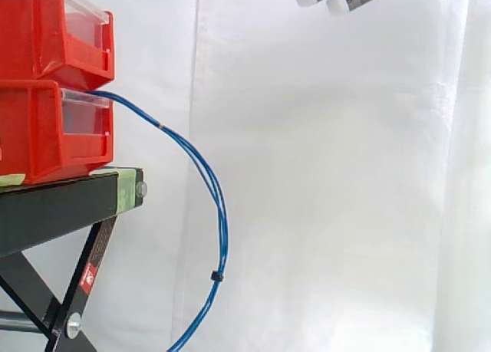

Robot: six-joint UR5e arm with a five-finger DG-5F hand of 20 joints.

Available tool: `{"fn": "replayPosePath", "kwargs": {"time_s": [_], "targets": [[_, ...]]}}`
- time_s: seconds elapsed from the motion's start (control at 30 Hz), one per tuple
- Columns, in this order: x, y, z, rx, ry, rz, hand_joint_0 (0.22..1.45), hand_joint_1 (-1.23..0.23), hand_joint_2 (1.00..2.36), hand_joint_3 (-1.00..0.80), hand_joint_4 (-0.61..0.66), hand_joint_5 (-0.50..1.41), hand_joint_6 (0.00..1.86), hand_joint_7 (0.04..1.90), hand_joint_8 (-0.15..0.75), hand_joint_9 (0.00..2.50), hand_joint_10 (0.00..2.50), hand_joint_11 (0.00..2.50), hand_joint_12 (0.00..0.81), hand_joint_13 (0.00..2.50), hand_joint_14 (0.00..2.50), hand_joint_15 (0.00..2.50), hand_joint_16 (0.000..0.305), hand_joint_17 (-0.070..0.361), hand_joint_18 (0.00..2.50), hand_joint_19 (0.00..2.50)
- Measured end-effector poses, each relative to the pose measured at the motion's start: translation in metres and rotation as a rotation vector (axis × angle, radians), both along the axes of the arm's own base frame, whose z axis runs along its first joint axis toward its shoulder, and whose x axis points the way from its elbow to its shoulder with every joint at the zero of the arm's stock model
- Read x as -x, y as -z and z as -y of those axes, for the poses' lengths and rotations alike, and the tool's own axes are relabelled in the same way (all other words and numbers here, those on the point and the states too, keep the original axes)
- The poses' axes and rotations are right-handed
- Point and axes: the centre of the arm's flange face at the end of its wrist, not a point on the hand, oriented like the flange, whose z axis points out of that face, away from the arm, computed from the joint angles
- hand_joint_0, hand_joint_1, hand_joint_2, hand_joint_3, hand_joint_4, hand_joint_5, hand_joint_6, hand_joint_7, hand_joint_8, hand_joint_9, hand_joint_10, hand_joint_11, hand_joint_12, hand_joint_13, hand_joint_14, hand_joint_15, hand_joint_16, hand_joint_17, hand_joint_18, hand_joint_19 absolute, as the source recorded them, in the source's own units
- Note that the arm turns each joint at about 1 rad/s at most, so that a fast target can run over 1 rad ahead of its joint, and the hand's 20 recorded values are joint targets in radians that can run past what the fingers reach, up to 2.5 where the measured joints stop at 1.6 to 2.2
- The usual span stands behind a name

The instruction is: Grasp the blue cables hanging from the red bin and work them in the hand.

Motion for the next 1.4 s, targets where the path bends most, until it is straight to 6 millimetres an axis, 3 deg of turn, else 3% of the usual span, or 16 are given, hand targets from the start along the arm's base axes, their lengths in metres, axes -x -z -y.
{"fn": "replayPosePath", "kwargs": {"time_s": [0.7,0.97,1.4], "targets": [[0.003,0.009,-0.01,0.001,-0.075,-0.03,0.71,-0.54,1.0,-1.0,0.13,-0.21,0.0,0.66,0.232,0.34,0.0,0.09,0.314,0.09,0.0,0.12,0.054,0.121,0.0,0.0],[0.017,0.074,-0.014,0.026,-0.118,-0.067,0.71,-0.54,1.0,-1.0,0.13,-0.19,0.0,0.67,0.234,0.36,0.0,0.11,0.312,0.11,0.0,0.11,0.054,0.121,0.0,0.0],[0.054,0.192,0.0,-0.056,0.054,-0.073,0.7,-0.54,1.0,-1.0,0.14,-0.18,0.0,0.68,0.231,0.32,0.0,0.12,0.315,0.06,0.0,0.12,0.053,0.118,0.0,0.0]]}}
